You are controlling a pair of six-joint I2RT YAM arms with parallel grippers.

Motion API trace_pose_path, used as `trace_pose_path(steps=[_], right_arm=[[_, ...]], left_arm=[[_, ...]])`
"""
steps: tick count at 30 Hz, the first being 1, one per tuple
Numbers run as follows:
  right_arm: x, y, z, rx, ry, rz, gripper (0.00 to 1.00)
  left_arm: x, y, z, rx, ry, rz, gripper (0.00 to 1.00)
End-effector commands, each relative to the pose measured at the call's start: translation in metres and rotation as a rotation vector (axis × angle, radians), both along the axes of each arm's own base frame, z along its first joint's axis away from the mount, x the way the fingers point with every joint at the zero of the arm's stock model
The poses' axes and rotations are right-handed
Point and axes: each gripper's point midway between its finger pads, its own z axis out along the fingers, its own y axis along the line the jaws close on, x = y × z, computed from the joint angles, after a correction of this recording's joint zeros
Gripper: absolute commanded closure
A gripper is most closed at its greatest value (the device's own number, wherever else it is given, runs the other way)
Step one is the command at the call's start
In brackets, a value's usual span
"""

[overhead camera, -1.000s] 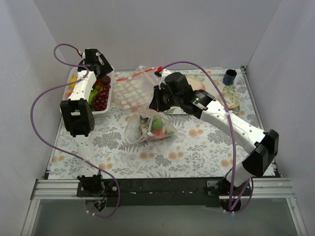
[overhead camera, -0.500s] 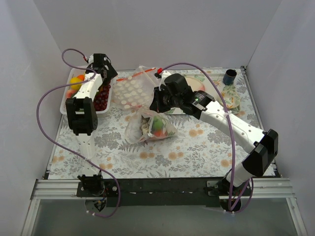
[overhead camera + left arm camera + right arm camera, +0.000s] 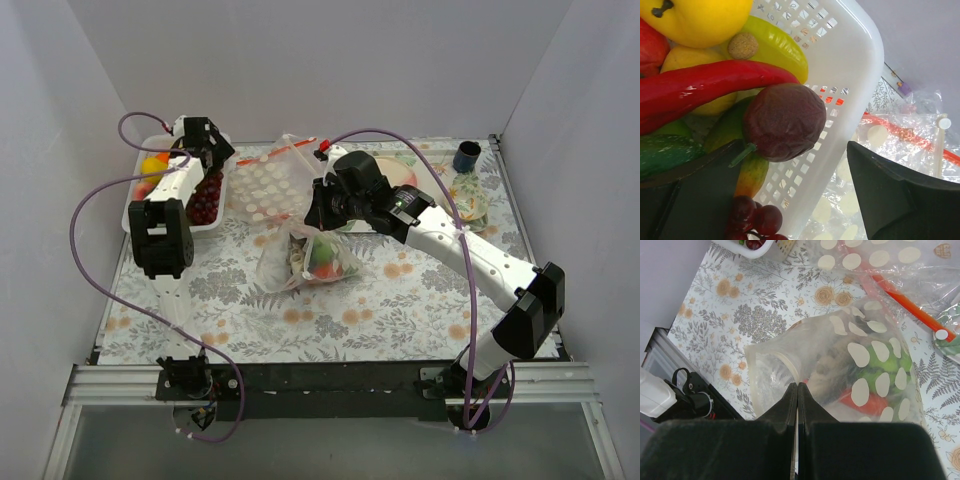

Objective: Place the food in the zip-top bag and seal the zipper
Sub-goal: Pick up the fake fruit from the bin.

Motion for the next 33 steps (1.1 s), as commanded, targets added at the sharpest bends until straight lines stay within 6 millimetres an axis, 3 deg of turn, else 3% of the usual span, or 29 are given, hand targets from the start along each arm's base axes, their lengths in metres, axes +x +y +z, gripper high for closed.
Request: trace_pose_path(steps=[1, 9, 17, 25, 33], right_arm=[[0.000, 0.004, 0.018, 0.057, -0.053, 0.007, 0.99], [0.000, 0.004, 0.015, 0.057, -0.045, 0.009, 0.99], [0.000, 0.006, 0.015, 0.058, -0.041, 0.011, 0.99], [0.001, 0.005, 0.016, 0.058, -0.046, 0.008, 0.99], [0.003, 0.005, 0.017, 0.058, -0.051, 0.001, 0.99]], left_arm=[[-0.005, 0.020, 0.042, -0.045, -0.082, 0.048, 0.16], [-0.004, 0.028, 0.016, -0.046, -0.011, 0.075, 0.18], [0.003, 0.020, 0.008, -0.080, -0.015, 0.050, 0.21], [0.010, 0.020, 0.028, -0.077, -0.077, 0.042, 0.46], [0.002, 0.019, 0.074, -0.059, -0.171, 0.012, 0.50]])
